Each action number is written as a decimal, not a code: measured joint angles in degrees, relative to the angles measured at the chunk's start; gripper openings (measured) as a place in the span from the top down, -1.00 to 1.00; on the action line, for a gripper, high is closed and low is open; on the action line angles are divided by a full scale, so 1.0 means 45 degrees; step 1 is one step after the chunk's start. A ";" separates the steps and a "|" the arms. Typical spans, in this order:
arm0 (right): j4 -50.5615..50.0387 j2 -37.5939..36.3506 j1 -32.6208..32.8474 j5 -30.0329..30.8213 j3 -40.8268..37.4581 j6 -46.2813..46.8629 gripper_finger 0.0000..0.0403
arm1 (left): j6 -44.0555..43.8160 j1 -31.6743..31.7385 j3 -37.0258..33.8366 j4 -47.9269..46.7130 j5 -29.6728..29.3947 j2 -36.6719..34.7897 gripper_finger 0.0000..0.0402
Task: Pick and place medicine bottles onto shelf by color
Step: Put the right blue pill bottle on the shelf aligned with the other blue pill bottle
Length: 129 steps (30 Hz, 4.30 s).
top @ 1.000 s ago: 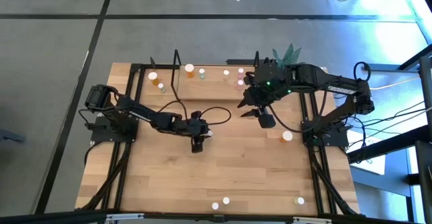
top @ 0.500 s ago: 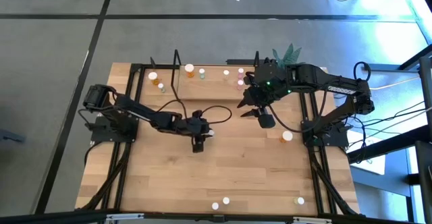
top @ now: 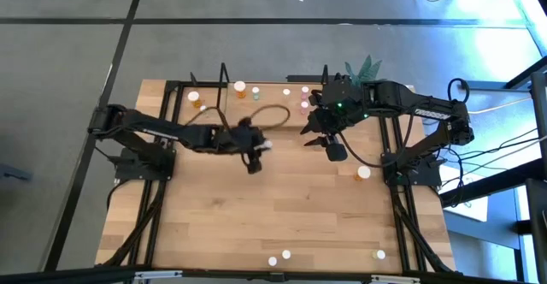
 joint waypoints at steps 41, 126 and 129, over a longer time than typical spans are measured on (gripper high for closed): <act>0.0549 0.0000 0.0003 0.0218 0.0000 -0.0010 0.17 | -0.2914 0.4573 0.0996 -0.0923 -0.2860 0.1185 0.48; 0.0723 0.0000 -0.0015 0.1214 0.0000 0.0083 0.17 | -0.4318 0.4665 0.3580 -0.4370 -0.3165 0.3614 0.48; 0.0741 0.0000 -0.0010 0.1436 0.0000 0.0092 0.17 | -0.4318 0.4666 0.3580 -0.4370 -0.3171 0.3614 0.48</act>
